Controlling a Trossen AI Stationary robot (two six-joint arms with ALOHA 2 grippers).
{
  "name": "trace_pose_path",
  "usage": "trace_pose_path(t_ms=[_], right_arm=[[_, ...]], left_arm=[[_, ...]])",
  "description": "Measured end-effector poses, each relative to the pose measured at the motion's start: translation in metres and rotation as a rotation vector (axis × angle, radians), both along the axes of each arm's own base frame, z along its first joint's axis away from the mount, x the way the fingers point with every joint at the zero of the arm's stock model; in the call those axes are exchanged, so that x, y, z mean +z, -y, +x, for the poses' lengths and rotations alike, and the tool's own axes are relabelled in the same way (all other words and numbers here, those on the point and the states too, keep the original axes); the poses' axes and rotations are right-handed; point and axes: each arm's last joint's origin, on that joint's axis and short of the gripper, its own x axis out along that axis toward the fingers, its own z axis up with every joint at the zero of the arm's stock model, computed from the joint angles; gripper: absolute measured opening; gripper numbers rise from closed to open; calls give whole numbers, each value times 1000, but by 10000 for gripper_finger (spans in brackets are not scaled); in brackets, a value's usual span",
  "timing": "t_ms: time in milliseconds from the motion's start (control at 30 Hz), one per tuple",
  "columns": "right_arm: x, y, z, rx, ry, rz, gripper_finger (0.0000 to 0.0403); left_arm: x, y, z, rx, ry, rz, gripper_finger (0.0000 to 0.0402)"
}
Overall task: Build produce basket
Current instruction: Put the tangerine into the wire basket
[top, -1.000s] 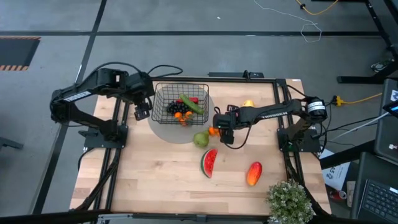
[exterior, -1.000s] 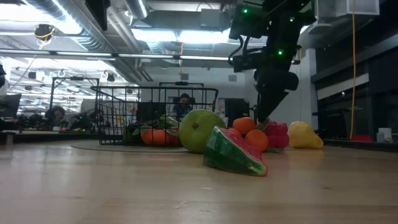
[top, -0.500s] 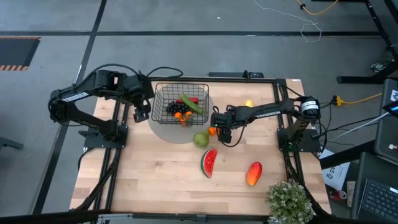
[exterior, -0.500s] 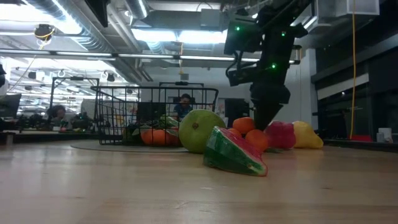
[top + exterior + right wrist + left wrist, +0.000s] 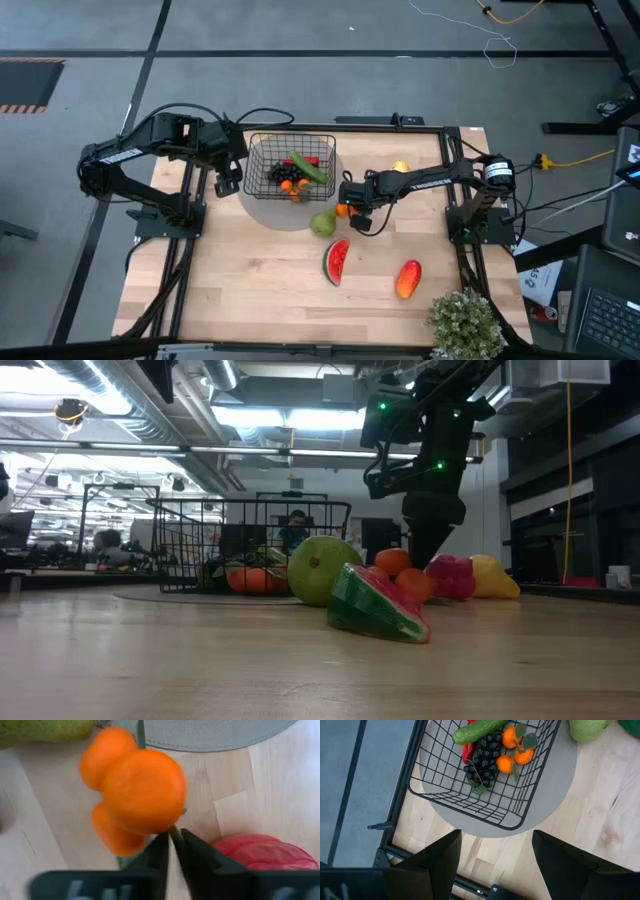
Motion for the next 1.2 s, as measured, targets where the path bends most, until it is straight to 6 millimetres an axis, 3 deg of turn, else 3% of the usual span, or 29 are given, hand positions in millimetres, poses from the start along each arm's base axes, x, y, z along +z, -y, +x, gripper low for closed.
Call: trace_pose_path(t_ms=[67,233,367,700,1000,1200], right_arm=[[0,0,0,1,-1,0,13],[3,0,-3,-25,-33,-5,4],[22,-1,-5,-68,-109,-88,2],[101,-19,9,-35,-73,-270,1],[175,-31,23,8,171,-379,0],[202,-32,43,91,395,-425,0]], left_arm=[[0,0,0,3,1,-2,241],[0,0,0,10,9,-22,241],[0,3,-1,0,7,-23,241],[6,12,-12,-43,43,-20,241],[14,20,-31,-62,111,-15,241],[0,24,-46,-87,164,-12,241]])
